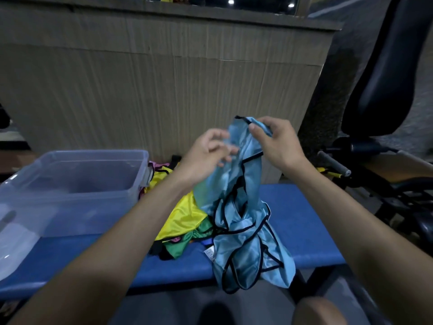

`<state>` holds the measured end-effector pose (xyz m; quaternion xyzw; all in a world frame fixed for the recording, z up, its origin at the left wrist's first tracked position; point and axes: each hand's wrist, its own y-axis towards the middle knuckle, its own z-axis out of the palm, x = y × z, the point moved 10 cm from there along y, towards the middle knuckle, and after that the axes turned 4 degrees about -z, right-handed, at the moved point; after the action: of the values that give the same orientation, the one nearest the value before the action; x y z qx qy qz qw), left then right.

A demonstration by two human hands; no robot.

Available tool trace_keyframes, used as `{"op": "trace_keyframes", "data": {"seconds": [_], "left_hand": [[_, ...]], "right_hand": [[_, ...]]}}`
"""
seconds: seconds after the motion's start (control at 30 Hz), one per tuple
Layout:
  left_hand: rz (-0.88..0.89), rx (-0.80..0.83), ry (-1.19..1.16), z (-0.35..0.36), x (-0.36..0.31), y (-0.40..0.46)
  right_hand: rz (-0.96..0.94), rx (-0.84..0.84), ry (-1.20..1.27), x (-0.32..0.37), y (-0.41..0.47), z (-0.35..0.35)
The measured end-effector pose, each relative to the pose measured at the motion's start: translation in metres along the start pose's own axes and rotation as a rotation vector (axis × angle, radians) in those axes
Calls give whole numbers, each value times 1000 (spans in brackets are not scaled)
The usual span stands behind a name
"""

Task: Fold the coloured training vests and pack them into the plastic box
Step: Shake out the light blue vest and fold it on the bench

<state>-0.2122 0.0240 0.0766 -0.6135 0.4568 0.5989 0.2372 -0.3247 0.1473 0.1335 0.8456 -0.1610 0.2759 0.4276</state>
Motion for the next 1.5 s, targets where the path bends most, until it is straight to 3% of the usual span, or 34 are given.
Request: {"op": "trace_keyframes", "data": {"seconds": [0.17,0.37,0.43,0.57,0.7,0.77,0.87,0.93,1.0,1.2,1.3,1.5], "left_hand": [[-140,378,575,62,119,-57],[-21,275,1023,78,149,-55],[-33,234,962,72,147,-55],[-72,147,413,37,93,-50],[178,-200,9,-53,-35,-28],[266,-283,-149,-86,-94,-31],[309,-97,-9,-75,-153,-43],[251,132,256,-42,-154,-52],[223,248,431,-23,-143,-59],[238,-35,361,-46,-146,-49],[188,-141,241,-53,-136,-44],[125,107,43,-32,-125,-55]], "right_hand": [[168,-62,235,-14,8,-22],[271,-180,563,-17,18,-49],[313,-220,620,-28,18,-59],[408,-238,657,-54,12,-65],[505,-256,676,-71,1,-61],[544,-259,678,-75,-1,-56],[584,-271,725,-71,0,-46],[580,-247,786,-60,5,-34],[548,-185,842,-41,10,-18],[384,78,834,36,4,17],[259,69,746,69,-13,31],[298,-83,743,70,-12,26]]}}
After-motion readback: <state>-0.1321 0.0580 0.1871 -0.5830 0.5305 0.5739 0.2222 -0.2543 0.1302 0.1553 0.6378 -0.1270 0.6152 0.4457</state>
